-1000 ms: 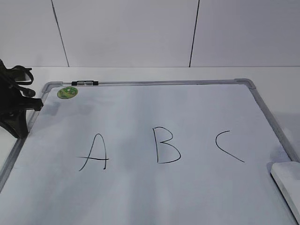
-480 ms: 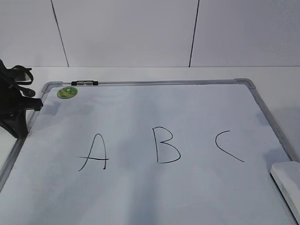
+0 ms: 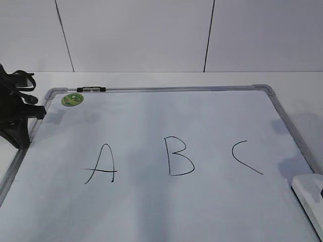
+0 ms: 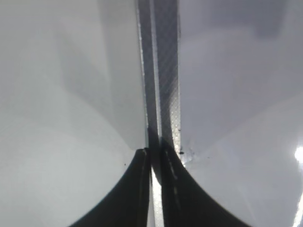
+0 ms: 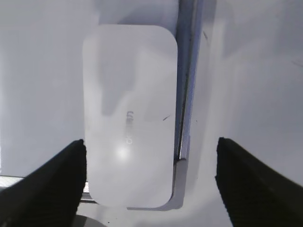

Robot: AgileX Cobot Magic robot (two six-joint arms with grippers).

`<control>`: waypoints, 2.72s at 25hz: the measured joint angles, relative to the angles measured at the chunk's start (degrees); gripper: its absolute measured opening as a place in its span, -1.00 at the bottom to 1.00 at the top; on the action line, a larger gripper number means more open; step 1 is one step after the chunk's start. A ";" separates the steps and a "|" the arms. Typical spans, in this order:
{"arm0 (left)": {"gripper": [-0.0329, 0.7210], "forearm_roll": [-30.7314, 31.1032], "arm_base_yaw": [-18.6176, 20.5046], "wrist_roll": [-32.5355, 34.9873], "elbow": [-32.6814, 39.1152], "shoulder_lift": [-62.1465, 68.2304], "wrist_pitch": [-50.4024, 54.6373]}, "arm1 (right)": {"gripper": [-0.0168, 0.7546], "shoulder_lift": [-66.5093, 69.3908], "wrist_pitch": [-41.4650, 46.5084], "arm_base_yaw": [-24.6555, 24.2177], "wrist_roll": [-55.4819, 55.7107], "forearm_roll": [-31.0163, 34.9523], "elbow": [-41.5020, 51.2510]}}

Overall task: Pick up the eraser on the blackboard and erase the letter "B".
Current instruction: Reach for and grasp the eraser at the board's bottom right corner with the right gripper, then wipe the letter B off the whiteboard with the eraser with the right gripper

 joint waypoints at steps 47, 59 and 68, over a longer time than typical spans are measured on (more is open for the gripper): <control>-0.86 0.00 0.00 0.00 0.00 0.00 0.04 | 0.44 15.94 -1.51 3.34 0.58 0.61 -2.34; -0.86 0.00 0.00 0.05 0.00 0.00 0.04 | 0.43 16.20 7.53 3.43 0.70 -0.01 -8.77; -0.86 0.00 0.00 0.05 0.00 0.00 0.26 | 0.43 17.10 13.42 5.67 0.70 5.43 -19.88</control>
